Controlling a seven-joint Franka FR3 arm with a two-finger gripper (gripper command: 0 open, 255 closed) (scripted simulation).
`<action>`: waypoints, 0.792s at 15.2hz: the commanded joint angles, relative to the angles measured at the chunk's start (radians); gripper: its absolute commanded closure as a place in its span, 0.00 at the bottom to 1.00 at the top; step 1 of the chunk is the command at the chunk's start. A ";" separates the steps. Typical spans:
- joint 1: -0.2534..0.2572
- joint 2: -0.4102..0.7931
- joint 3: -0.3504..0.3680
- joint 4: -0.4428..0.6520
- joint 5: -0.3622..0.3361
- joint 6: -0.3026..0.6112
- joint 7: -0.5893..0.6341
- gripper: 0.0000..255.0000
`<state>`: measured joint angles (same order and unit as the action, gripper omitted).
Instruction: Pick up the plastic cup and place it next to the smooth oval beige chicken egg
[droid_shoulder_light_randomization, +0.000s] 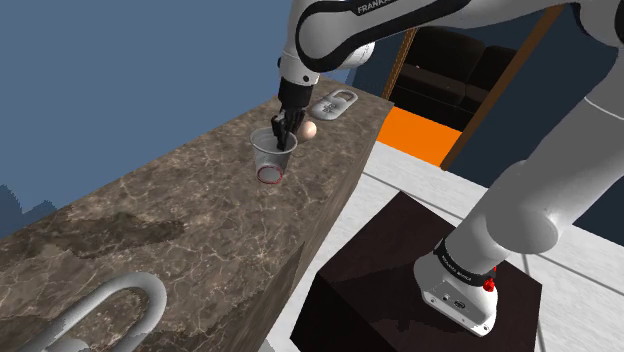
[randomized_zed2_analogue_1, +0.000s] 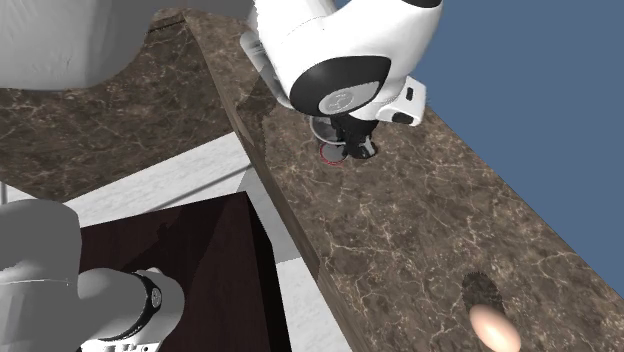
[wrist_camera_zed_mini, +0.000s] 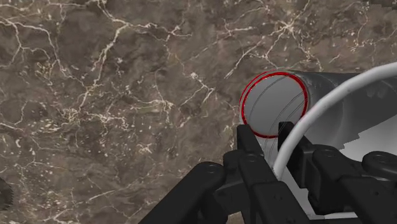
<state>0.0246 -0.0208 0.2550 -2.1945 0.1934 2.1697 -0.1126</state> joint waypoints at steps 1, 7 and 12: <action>-0.025 0.009 -0.025 0.021 -0.006 -0.020 -0.046 1.00; -0.092 0.093 -0.091 0.131 -0.030 -0.064 -0.161 1.00; -0.146 0.184 -0.137 0.254 -0.046 -0.111 -0.248 1.00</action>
<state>-0.1123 0.1460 0.1253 -1.9649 0.1500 2.0681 -0.3450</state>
